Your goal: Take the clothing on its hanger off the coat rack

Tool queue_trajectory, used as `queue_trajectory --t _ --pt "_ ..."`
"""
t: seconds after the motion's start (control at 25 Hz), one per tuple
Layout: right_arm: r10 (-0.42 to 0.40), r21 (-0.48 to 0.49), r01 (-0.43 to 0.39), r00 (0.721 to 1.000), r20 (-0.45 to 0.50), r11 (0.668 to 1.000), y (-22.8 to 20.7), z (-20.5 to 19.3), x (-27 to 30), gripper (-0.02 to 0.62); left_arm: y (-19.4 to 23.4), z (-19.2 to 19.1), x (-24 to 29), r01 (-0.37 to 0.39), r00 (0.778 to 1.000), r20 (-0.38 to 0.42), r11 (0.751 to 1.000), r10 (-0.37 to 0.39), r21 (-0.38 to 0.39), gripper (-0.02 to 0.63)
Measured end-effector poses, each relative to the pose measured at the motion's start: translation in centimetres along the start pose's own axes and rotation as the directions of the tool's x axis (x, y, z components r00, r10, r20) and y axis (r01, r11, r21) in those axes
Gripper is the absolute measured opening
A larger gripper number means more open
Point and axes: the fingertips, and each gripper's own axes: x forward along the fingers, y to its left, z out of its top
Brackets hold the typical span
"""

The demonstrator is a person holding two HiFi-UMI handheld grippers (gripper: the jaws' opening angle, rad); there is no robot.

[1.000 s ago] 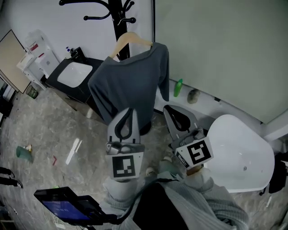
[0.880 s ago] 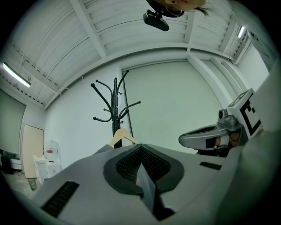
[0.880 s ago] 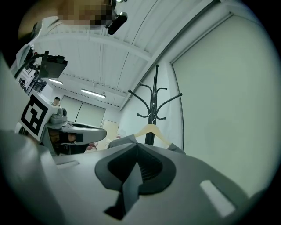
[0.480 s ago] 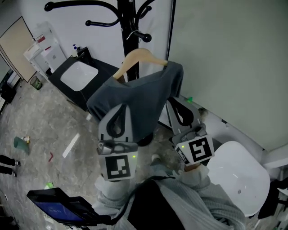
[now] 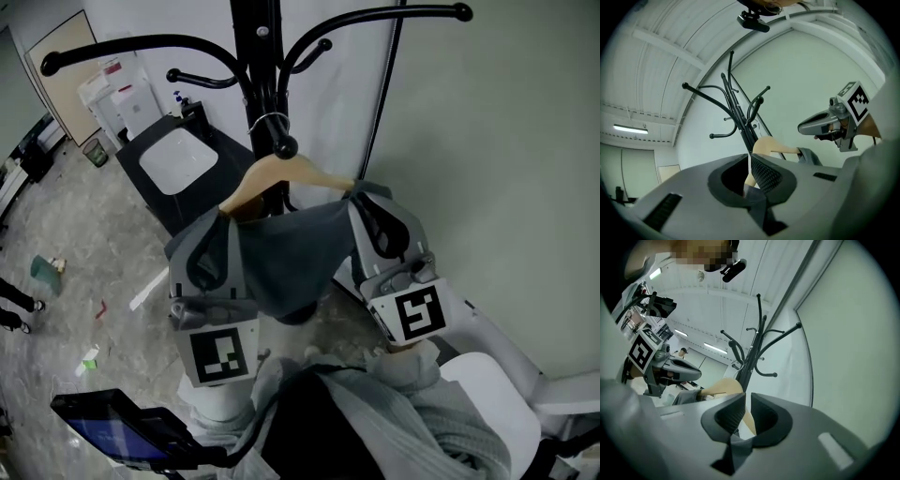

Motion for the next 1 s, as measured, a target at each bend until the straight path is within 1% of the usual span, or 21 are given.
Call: queue_trajectory --t 0.12,0.24,0.28,0.32,0.4,0.48,0.56,0.64,0.76,0.88,1.0 --pt "0.033 -0.003 -0.033 0.999 0.017 0.999 -0.9 -0.9 1.8 0.014 0.9 -1.2 1.0 -0.037 0.999 -0.037 0.999 0.037 0.002 0.006" --pt "0.06 -0.032 -0.06 0.998 0.015 0.998 -1.0 -0.8 2.1 0.029 1.3 -0.9 0.9 -0.04 0.998 -0.052 0.998 0.042 0.048 0.008" --pt "0.074 -0.049 -0.073 0.997 0.011 0.996 -0.9 -0.7 2.2 0.037 1.2 -0.9 1.1 -0.028 0.997 -0.064 0.998 0.032 0.063 0.039" --pt "0.09 -0.065 -0.089 0.996 0.006 0.994 -0.9 -0.7 2.5 0.046 1.1 -1.0 1.3 -0.012 0.997 -0.078 0.997 0.019 0.08 0.084" --pt "0.131 -0.102 -0.133 0.991 -0.019 0.986 -0.5 -1.2 3.2 0.091 0.9 -1.4 2.0 0.015 0.994 -0.108 0.992 -0.001 0.124 0.125" --pt "0.174 -0.164 -0.185 0.981 -0.082 0.969 0.1 -2.1 3.8 0.119 0.5 -2.1 2.5 0.043 0.99 -0.143 0.985 -0.019 0.166 0.152" --pt "0.199 -0.223 -0.232 0.967 -0.158 0.947 0.5 -3.2 4.1 0.156 -0.4 -2.9 2.8 0.088 0.983 -0.174 0.977 -0.054 0.192 0.192" --pt "0.204 -0.261 -0.259 0.954 -0.219 0.93 0.7 -4.3 4.4 0.171 -0.9 -3.5 3.0 0.108 0.979 -0.19 0.971 -0.067 0.214 0.224" --pt "0.191 -0.292 -0.268 0.945 -0.267 0.918 0.7 -5.6 4.7 0.199 -1.0 -4.8 3.5 0.095 0.976 -0.217 0.96 -0.037 0.262 0.249" --pt "0.171 -0.314 -0.263 0.941 -0.291 0.912 0.6 -6.4 5.1 0.201 -1.2 -5.5 4.2 0.086 0.973 -0.232 0.953 -0.016 0.292 0.249" --pt "0.167 -0.334 -0.275 0.934 -0.317 0.901 0.7 -7.0 5.5 0.199 -1.3 -6.0 4.9 0.079 0.969 -0.248 0.942 0.005 0.327 0.249"
